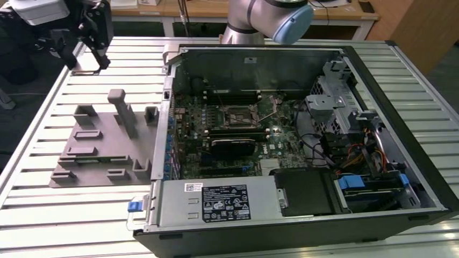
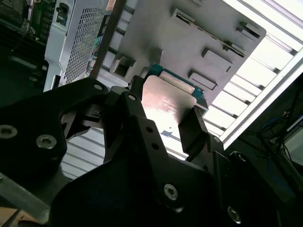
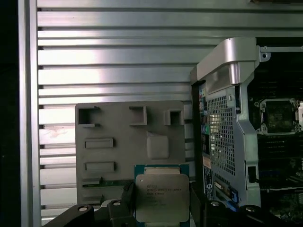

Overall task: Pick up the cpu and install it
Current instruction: 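Pick up the cpu and move it towards the insertion slot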

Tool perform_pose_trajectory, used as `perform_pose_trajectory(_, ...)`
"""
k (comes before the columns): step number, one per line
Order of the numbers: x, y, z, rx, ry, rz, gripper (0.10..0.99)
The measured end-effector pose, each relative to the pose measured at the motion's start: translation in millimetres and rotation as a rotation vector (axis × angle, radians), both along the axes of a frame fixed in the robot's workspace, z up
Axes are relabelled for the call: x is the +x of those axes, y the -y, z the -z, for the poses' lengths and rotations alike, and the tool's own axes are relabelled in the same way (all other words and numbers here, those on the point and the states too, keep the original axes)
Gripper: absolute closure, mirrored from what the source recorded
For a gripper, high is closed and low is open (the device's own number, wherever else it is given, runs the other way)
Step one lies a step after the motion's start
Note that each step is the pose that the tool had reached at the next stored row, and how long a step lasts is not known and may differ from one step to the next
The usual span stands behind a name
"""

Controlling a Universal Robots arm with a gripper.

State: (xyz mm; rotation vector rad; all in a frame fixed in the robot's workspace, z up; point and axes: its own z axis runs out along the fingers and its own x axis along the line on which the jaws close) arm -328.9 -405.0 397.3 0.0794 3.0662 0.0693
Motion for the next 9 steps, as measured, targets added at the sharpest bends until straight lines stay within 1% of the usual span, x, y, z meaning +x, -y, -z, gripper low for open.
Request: perform_pose_trajectory(9,20.3,0.0,0.2,0.000,-0.0001,0.000,0.541)
